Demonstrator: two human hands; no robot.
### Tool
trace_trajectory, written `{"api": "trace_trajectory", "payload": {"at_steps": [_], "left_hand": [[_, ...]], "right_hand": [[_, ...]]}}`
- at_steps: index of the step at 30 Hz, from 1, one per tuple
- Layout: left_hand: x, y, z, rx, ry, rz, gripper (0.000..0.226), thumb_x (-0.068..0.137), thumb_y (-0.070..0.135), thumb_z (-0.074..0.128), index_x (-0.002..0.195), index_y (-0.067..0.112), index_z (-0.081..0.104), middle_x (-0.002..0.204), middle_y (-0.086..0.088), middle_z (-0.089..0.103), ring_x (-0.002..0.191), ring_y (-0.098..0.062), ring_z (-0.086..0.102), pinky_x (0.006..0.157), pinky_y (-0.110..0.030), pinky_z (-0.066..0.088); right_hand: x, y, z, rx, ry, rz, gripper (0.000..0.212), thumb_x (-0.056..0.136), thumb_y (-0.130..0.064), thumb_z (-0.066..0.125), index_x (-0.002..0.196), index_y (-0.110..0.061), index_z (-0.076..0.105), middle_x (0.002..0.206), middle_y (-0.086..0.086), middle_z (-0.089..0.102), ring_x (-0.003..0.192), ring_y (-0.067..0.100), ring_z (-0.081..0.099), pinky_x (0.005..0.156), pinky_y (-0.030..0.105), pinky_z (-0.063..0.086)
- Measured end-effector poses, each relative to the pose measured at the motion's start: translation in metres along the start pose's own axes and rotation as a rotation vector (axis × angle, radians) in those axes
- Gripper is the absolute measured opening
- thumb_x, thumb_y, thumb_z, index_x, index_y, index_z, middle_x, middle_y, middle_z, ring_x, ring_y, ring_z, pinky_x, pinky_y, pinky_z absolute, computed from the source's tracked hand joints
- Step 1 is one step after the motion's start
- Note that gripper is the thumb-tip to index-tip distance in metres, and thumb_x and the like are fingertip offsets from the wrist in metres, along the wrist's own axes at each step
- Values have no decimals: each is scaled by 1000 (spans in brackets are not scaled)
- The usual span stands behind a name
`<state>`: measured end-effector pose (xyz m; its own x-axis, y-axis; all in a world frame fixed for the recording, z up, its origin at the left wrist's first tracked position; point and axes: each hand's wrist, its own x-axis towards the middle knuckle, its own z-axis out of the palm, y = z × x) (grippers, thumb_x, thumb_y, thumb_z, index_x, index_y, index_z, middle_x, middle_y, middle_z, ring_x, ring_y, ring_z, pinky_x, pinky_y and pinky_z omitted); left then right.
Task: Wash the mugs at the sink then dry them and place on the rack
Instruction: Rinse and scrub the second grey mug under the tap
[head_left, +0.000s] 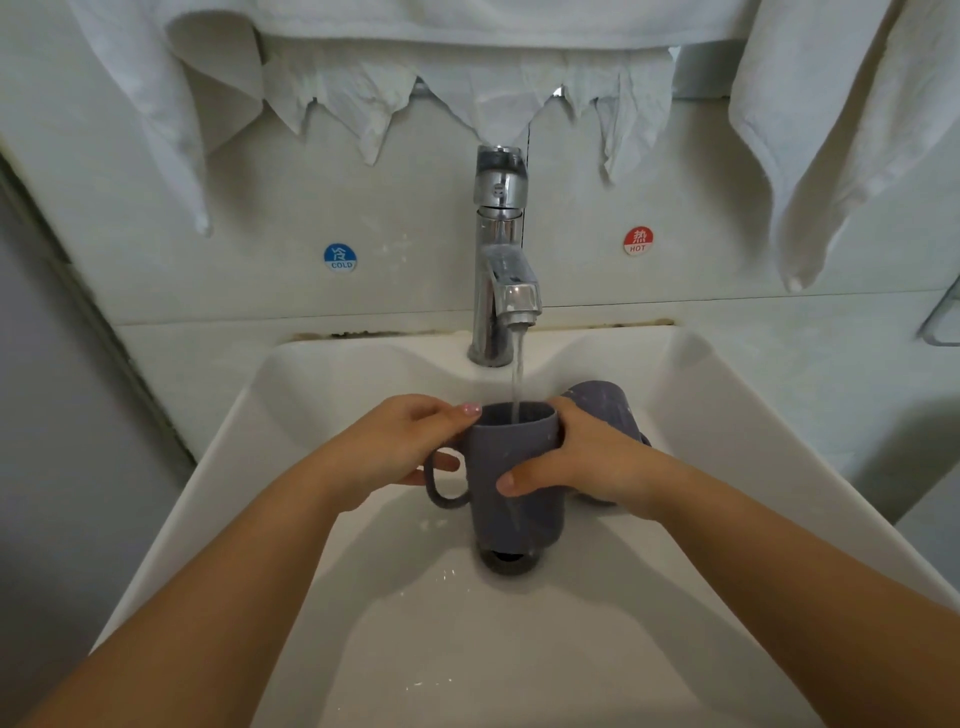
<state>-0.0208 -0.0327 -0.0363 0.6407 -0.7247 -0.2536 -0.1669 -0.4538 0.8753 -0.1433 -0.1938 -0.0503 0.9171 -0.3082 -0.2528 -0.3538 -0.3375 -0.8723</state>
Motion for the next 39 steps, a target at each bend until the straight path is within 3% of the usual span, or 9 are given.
{"api": "trace_trajectory", "payload": {"at_steps": [3, 5, 8, 13, 15, 21, 28, 35, 39], "left_hand": [[-3, 1, 0, -123, -51, 33, 44, 81, 53, 61, 104, 17, 70, 100, 0, 74, 93, -19, 71, 88, -37, 54], [-4, 1, 3, -205, -52, 20, 52, 70, 53, 66, 104, 14, 69, 99, -1, 73, 91, -21, 71, 81, -37, 55], [-4, 8, 18, -345, -28, -55, 50, 76, 46, 71, 106, 8, 65, 93, -1, 69, 85, -21, 69, 71, -37, 58], [2, 19, 38, -287, 8, -133, 51, 76, 55, 70, 104, 14, 58, 97, 2, 68, 96, -17, 65, 69, -33, 56], [4, 20, 37, -324, -17, -173, 47, 81, 52, 69, 108, 14, 60, 98, 1, 67, 93, -18, 63, 71, -33, 54], [1, 16, 28, -554, -112, -253, 13, 92, 29, 59, 92, 18, 65, 89, -2, 61, 78, -17, 58, 69, -32, 49], [3, 19, 38, -307, -42, -189, 37, 77, 50, 73, 92, 17, 71, 82, 3, 70, 87, -17, 62, 69, -32, 52], [1, 14, 29, -484, 9, -188, 26, 99, 35, 50, 98, 13, 62, 96, -8, 63, 84, -22, 60, 71, -37, 52], [5, 14, 17, -361, 155, -207, 40, 103, 38, 39, 102, 9, 67, 101, -7, 70, 98, -24, 63, 95, -45, 48]], "right_hand": [[-3, -4, -4, 189, -123, -9, 57, 65, -8, 84, 116, -16, 60, 105, 4, 72, 103, 21, 66, 92, 38, 53], [-4, -4, -8, 273, -221, -13, 53, 66, -5, 77, 116, -15, 62, 112, 8, 70, 109, 24, 64, 97, 40, 50], [-5, -2, -12, 338, -255, -10, 46, 67, -5, 71, 110, -20, 65, 111, 6, 71, 108, 20, 65, 96, 36, 50], [-5, 0, -13, 341, -249, -10, 34, 79, 6, 67, 102, -19, 68, 106, 5, 72, 105, 18, 66, 98, 39, 49], [-5, 0, -15, 347, -242, -2, 34, 77, 6, 68, 102, -18, 67, 105, 5, 72, 103, 18, 66, 96, 36, 50], [-4, 2, -19, 375, -251, 23, 46, 66, 1, 72, 108, -15, 63, 101, 4, 72, 97, 17, 68, 86, 32, 54], [-3, 0, -11, 289, -218, -14, 37, 77, 9, 69, 106, -13, 66, 108, 9, 71, 104, 19, 67, 91, 33, 52], [-2, 1, -14, 343, -179, 3, 34, 76, 5, 71, 101, -18, 66, 95, 1, 73, 93, 13, 68, 85, 32, 54], [-1, -1, 1, -14, 2, -77, 69, 59, -25, 88, 117, -24, 52, 106, -7, 66, 100, 11, 63, 84, 32, 56]]}}
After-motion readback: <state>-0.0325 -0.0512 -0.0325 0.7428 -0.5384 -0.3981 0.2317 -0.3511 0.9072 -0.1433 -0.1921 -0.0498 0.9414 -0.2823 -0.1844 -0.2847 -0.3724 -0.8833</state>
